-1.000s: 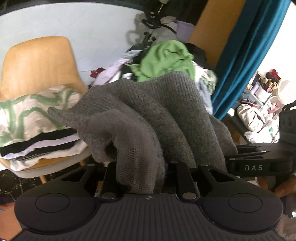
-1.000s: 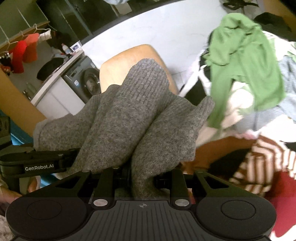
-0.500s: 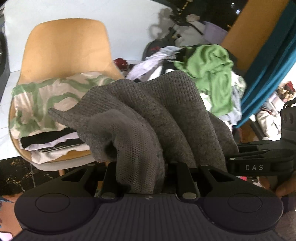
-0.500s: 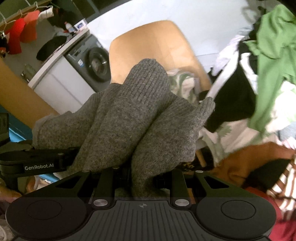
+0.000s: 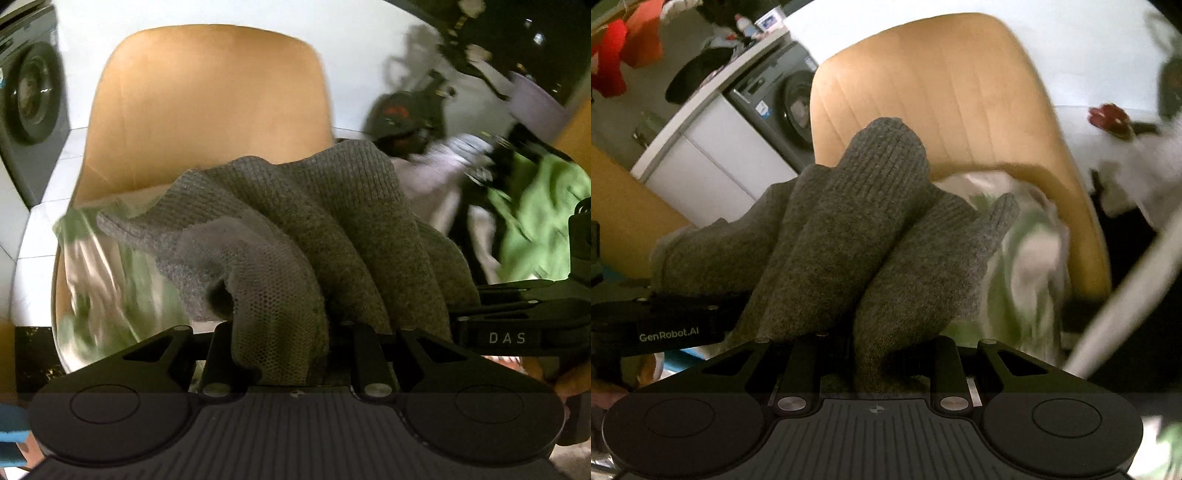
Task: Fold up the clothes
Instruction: 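Carry the held sweater with both grippers over to the wooden chair, then lower the sweater onto the clothes stack and open both grippers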
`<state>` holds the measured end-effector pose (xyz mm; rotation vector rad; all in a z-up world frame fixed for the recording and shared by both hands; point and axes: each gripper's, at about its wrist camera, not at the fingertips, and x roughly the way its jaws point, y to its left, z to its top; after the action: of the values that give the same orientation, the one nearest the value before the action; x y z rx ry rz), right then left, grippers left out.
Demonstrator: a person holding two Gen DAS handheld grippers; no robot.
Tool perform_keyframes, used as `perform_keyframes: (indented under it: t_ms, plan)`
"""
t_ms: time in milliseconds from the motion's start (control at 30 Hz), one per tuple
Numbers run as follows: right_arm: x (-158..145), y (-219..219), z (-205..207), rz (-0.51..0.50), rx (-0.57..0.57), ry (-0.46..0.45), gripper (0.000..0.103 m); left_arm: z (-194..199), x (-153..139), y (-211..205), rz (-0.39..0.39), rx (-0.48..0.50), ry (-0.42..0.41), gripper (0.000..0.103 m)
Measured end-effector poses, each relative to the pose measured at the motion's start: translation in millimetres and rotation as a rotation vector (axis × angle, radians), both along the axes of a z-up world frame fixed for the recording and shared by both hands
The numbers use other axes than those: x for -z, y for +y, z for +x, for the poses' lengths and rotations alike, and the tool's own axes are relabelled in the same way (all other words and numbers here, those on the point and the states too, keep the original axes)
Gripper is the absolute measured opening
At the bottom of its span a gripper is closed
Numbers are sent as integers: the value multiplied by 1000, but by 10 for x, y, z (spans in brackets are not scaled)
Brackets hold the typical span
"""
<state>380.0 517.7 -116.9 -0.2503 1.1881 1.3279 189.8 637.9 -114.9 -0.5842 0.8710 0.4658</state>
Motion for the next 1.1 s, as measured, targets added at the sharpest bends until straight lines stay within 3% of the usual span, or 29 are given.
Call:
perform_keyframes:
  t_ms: [200, 300, 467, 567, 800, 900, 1100]
  plan:
    - [397, 843, 271, 7, -21, -52, 21, 242, 423, 788, -27, -75, -2, 21]
    - [683, 1137, 298, 2, 9, -69, 20, 331, 642, 1085, -16, -67, 26, 21]
    - [1190, 1364, 245, -60, 95, -78, 21, 362, 1099, 1468, -56, -38, 75, 23]
    - [1385, 1359, 276, -74, 167, -31, 23, 289, 1326, 1626, -132, -39, 96, 25]
    - [1454, 1217, 321, -68, 266, 42, 32, -104, 1442, 1855, -316, -54, 10, 27]
    - [1485, 1236, 324, -70, 307, 50, 28, -185, 1490, 1911, -345, -53, 6, 27]
    - [1372, 1249, 335, -94, 290, -32, 22, -170, 1378, 1988, -337, -37, 42, 26]
